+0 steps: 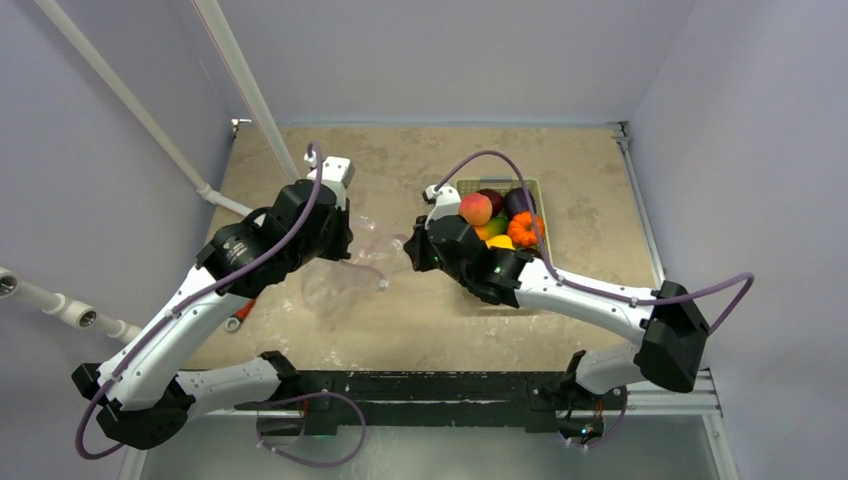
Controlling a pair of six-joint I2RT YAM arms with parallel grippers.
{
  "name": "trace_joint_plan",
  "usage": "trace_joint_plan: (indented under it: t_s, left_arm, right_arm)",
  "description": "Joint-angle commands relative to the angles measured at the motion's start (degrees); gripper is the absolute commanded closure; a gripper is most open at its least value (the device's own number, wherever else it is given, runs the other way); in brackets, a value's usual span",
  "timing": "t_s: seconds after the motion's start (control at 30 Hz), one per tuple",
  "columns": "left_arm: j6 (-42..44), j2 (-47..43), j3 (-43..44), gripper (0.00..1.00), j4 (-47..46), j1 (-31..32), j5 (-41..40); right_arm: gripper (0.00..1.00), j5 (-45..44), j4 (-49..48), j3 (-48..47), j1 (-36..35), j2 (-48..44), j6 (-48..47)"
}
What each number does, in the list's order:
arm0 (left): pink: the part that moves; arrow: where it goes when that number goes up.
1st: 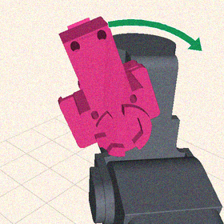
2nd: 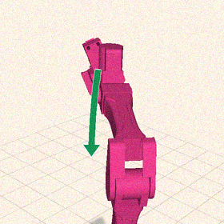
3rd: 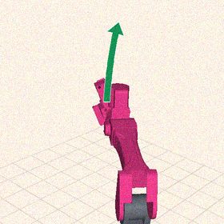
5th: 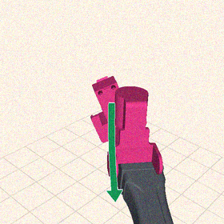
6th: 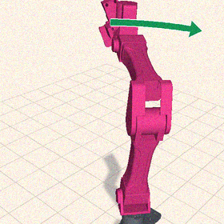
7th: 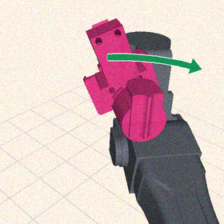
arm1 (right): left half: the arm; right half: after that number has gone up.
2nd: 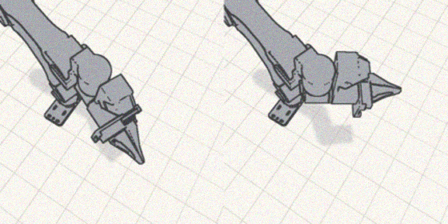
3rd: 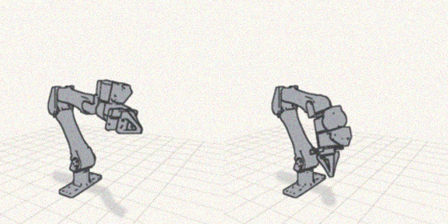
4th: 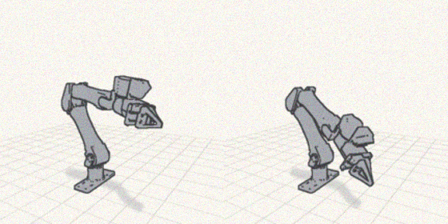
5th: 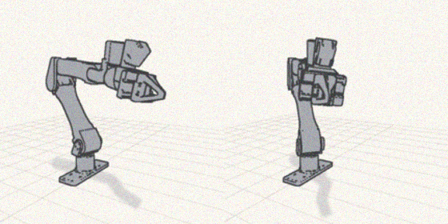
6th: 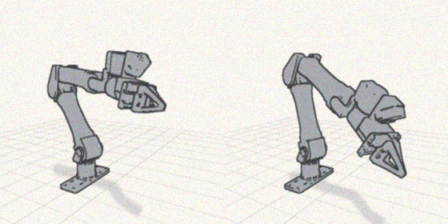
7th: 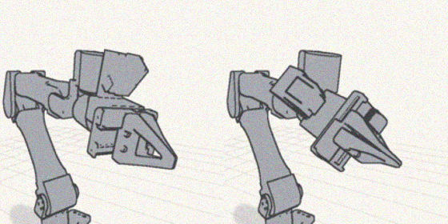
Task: Place the food in the zip-top bag and seal the zipper
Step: Open the zipper of the food storage bag.
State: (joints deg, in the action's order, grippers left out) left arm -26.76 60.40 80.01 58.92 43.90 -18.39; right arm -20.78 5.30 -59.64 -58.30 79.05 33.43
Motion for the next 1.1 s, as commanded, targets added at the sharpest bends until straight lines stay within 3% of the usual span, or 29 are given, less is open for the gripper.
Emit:
trace_joint_plan:
  t_s: [0.0, 0.5, 0.7, 1.07]
  left_arm:
    - [2.0, 0.2, -0.9, 1.00, -1.6, 0.1, -0.2]
    - [1.3, 4.5, -6.5, 1.00, -8.0, 0.0, 3.2]
    - [0.8, 4.8, -7.9, 1.00, -9.7, 0.1, 4.8]
    - [-2.0, -2.3, -7.0, 1.00, -2.8, 0.1, 6.9]
  right_arm:
    - [1.00, 0.9, -2.0, 1.5, 0.1, 1.3, 0.5]
    - [1.00, 5.1, -8.1, 1.0, 0.5, 7.9, -1.2]
    - [1.00, 4.2, -8.4, 1.4, 0.5, 6.6, -1.5]
    - [1.00, 14.1, -11.6, 2.2, 0.2, 4.8, -5.3]
